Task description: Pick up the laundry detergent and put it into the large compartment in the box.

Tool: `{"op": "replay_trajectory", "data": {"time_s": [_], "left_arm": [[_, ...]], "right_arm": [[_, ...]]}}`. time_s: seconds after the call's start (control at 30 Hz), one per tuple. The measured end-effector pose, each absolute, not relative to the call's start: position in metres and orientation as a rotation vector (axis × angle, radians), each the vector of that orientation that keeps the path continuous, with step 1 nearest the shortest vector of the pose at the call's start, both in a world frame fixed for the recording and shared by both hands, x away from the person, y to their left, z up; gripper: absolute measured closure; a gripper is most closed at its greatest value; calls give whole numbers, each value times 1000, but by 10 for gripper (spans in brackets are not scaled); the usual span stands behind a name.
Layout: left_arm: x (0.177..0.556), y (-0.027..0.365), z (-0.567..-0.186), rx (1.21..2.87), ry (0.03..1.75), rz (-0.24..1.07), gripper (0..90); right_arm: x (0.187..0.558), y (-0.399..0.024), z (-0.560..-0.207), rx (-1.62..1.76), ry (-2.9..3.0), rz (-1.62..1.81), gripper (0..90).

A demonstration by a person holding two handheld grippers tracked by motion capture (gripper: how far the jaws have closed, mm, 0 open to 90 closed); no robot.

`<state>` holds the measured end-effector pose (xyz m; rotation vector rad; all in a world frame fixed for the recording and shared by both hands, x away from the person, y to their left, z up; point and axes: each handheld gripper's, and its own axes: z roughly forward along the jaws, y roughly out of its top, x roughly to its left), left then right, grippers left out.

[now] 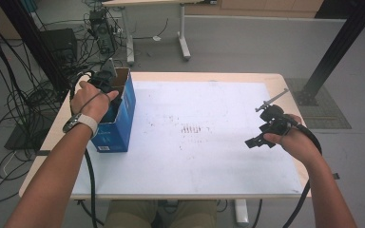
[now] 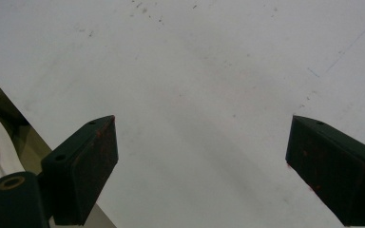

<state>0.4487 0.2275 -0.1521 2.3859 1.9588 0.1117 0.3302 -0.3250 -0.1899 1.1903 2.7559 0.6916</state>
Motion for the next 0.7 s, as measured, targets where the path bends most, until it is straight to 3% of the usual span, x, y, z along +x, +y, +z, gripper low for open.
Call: {"op": "replay_trajectory", "data": {"time_s": [0.7], "left_arm": [[448, 226, -151, 2423, 1937, 125, 276]], "right_arm": [[331, -322, -190, 1185, 2761, 687, 103]]}}
